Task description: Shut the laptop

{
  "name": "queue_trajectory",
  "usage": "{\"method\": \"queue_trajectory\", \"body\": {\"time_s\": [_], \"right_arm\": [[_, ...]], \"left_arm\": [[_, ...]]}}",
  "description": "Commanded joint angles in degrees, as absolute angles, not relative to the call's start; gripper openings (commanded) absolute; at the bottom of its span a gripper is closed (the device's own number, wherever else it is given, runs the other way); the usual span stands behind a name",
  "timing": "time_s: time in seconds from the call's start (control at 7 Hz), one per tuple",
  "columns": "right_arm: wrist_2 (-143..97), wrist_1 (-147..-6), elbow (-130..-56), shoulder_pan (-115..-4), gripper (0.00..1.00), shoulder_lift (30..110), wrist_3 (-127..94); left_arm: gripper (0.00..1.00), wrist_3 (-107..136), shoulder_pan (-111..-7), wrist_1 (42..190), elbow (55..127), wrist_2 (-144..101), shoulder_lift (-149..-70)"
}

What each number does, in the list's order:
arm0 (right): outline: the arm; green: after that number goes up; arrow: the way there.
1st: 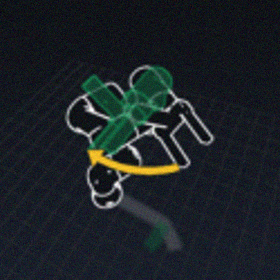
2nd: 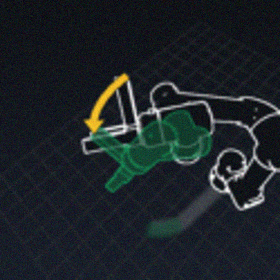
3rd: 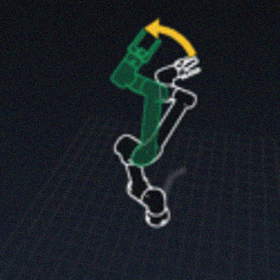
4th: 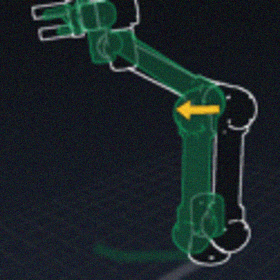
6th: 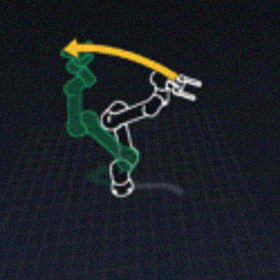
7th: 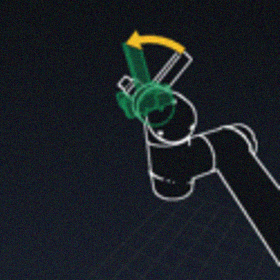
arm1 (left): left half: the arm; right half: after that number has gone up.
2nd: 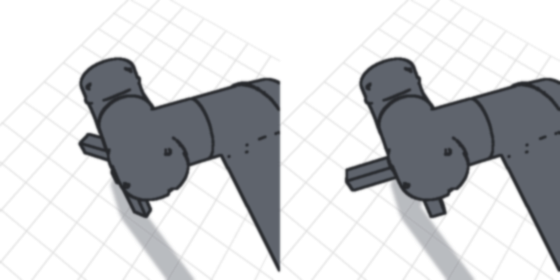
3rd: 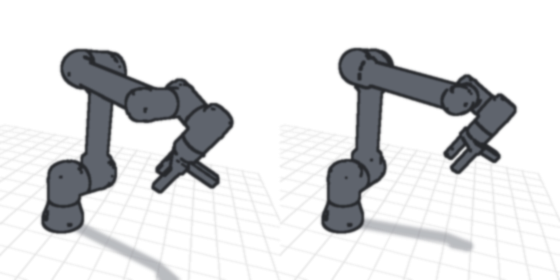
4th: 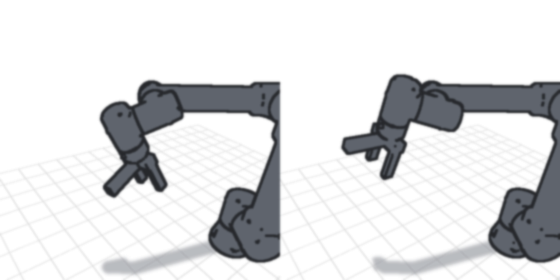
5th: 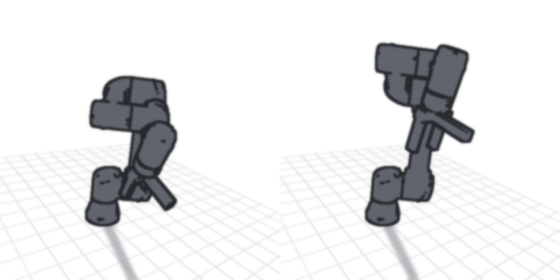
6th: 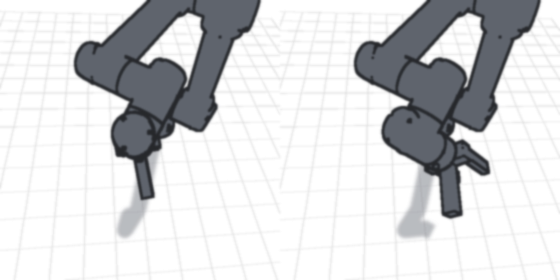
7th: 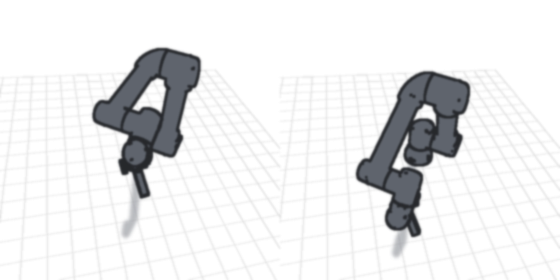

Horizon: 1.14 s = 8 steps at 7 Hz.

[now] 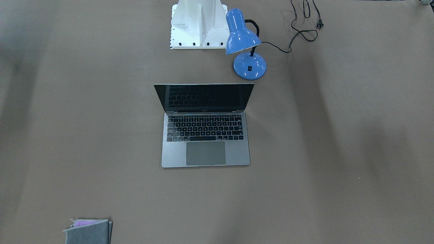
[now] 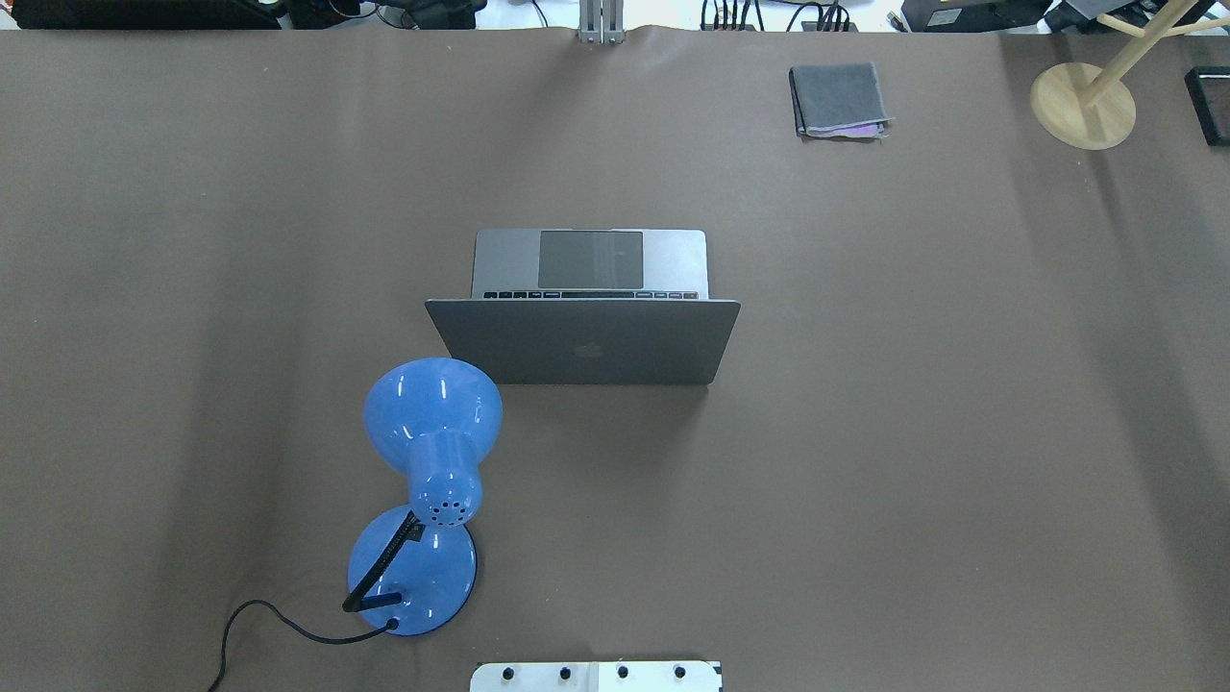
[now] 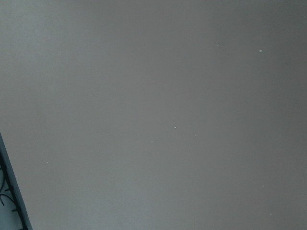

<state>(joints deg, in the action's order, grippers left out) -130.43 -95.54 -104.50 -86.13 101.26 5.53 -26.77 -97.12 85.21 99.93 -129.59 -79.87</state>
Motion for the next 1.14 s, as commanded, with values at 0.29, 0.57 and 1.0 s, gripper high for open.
{"method": "queue_trajectory", "body": {"time_s": [0.29, 0.57, 1.0], "right_arm": [[-130.4, -95.5, -104.5, -86.1, 1.0, 101.2, 5.5], [-130.4, -94.9, -104.6, -86.1, 1.0, 101.0, 5.5], [-130.3, -78.3, -104.0, -86.1, 1.0, 102.0, 4.8]], "left_arm": [[0.98, -26.6, -97.0, 85.2, 100.6, -129.6, -80.5], [0.98, -26.1, -96.9, 85.1, 100.6, -129.6, -82.8], [0.98, -26.0, -96.9, 85.1, 100.8, -129.6, -85.3]]}}
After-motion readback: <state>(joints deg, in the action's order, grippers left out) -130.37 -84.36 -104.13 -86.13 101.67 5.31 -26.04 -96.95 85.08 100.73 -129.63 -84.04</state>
